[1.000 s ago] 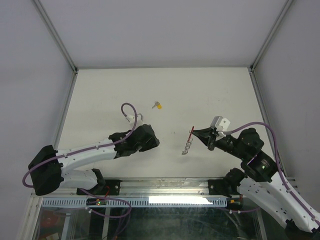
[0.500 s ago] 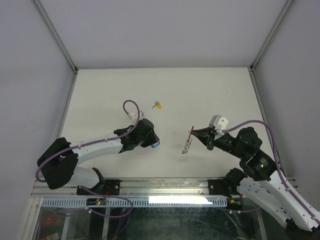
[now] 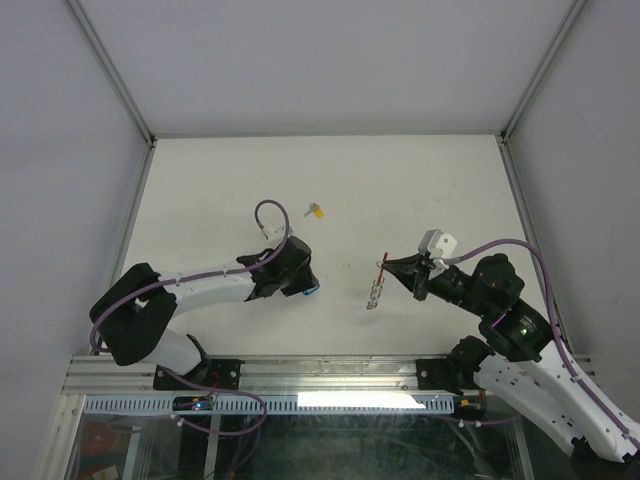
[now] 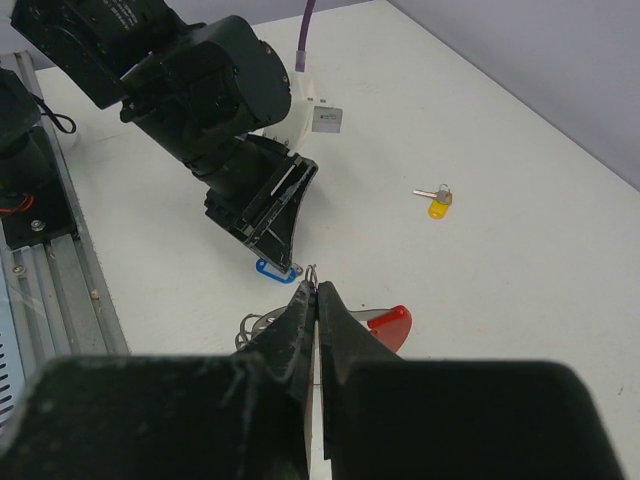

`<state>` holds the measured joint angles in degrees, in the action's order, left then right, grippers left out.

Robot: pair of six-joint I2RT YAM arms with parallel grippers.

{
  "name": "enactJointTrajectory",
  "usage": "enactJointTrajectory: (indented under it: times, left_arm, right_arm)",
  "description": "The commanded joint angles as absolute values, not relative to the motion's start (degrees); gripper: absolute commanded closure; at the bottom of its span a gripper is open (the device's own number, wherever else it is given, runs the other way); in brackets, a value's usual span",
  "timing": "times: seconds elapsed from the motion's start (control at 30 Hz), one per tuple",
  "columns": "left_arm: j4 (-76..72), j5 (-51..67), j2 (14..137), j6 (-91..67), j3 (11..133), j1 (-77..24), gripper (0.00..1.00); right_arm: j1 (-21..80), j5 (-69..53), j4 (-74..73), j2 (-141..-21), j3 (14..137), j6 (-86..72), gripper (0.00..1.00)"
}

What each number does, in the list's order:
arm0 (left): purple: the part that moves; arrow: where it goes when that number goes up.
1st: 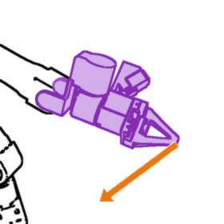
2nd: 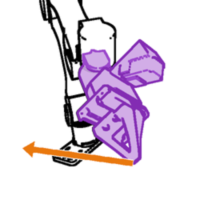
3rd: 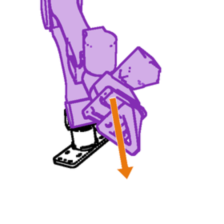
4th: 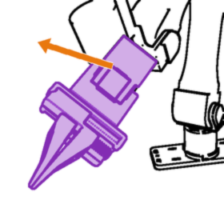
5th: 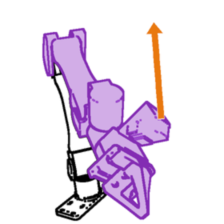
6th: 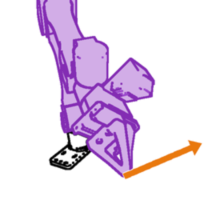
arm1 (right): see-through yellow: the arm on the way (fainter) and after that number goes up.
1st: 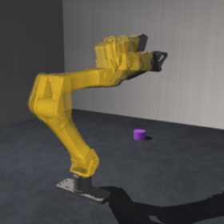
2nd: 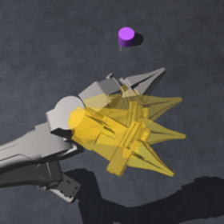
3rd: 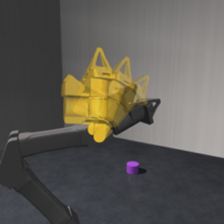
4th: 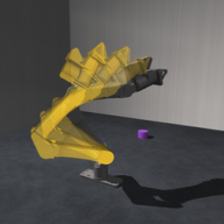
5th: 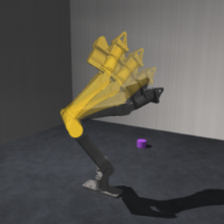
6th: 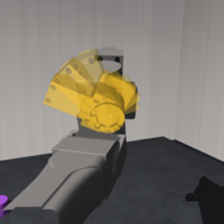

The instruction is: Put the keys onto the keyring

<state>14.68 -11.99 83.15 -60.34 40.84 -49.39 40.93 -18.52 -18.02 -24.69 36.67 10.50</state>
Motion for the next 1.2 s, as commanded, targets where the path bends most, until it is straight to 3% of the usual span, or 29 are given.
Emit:
enactJointTrajectory:
  times: [0.0,0.73,0.93,1.17]
  left_arm:
    - [12.0,-10.9,84.8,-57.9,43.5,-48.4,0.62]
    - [11.0,-8.6,90.0,-54.0,47.3,-47.4,0.63]
    - [11.0,-8.5,90.6,-53.4,47.2,-47.4,0.71]
    - [11.0,-8.6,91.3,-52.1,48.6,-47.4,0.73]
  right_arm:
    - [41.2,-19.3,-14.1,-24.4,37.1,9.5,1.00]
    - [41.2,-19.4,-14.5,-23.9,37.0,9.0,1.00]
    - [41.2,-19.2,-14.8,-23.6,37.0,8.9,1.00]
    - [41.2,-19.1,-14.6,-23.6,36.9,9.0,1.00]
